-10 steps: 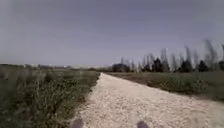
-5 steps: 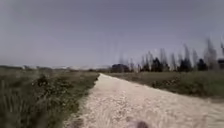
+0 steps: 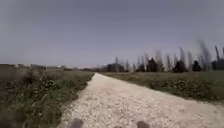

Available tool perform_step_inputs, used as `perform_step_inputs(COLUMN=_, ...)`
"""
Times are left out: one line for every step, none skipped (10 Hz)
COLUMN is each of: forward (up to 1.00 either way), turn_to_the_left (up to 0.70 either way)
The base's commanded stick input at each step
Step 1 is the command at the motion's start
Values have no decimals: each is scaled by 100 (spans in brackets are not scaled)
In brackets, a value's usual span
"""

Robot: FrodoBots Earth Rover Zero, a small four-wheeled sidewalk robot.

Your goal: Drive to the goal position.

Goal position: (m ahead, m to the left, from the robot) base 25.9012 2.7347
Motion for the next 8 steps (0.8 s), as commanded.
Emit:
perform_step_inputs(forward=70, turn_to_the_left=0)
perform_step_inputs(forward=70, turn_to_the_left=0)
perform_step_inputs(forward=70, turn_to_the_left=0)
perform_step_inputs(forward=70, turn_to_the_left=0)
perform_step_inputs(forward=70, turn_to_the_left=0)
perform_step_inputs(forward=70, turn_to_the_left=0)
perform_step_inputs(forward=70, turn_to_the_left=0)
perform_step_inputs(forward=70, turn_to_the_left=0)
